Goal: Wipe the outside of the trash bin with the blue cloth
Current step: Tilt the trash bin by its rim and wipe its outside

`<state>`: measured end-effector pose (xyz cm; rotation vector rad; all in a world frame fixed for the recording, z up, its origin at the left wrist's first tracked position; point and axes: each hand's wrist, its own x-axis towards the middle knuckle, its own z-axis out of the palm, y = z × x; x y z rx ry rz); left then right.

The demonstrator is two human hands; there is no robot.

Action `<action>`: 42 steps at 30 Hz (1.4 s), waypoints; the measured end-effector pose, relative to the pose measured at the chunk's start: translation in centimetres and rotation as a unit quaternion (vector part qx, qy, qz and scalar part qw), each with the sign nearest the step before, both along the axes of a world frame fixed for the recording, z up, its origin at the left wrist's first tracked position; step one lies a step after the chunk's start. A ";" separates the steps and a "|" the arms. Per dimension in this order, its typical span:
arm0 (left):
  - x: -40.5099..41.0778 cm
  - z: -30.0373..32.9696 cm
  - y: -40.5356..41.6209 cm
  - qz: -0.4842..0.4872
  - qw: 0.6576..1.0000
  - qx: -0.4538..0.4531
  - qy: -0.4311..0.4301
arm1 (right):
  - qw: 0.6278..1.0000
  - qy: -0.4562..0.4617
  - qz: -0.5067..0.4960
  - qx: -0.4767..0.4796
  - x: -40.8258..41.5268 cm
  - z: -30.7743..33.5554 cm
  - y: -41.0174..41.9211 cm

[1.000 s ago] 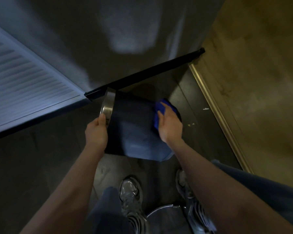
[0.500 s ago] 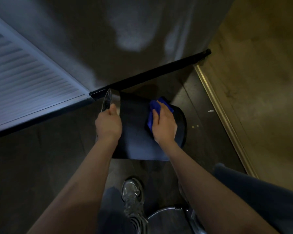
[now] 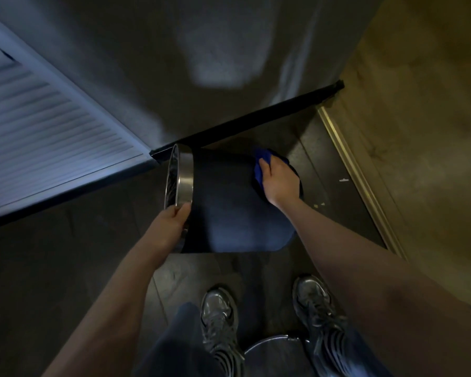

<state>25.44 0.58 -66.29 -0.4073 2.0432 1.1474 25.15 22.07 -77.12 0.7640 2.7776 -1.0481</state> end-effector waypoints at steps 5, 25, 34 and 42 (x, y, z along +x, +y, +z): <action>0.5 -0.9 -0.6 0.030 0.991 -0.048 0.119 | 0.999 -0.018 -0.025 0.019 -0.3 -0.1 -0.2; -1.8 0.1 1.8 -0.040 0.976 -0.131 0.172 | 0.990 -0.004 -0.114 -0.082 4.6 -1.7 -1.8; -1.9 -0.1 1.7 -0.046 0.970 -0.150 0.184 | 0.985 0.115 -0.124 -0.042 -1.3 3.1 -8.0; -1.8 -0.7 0.1 0.013 0.980 -0.120 0.156 | 0.966 0.207 0.151 -0.029 1.3 2.8 -8.8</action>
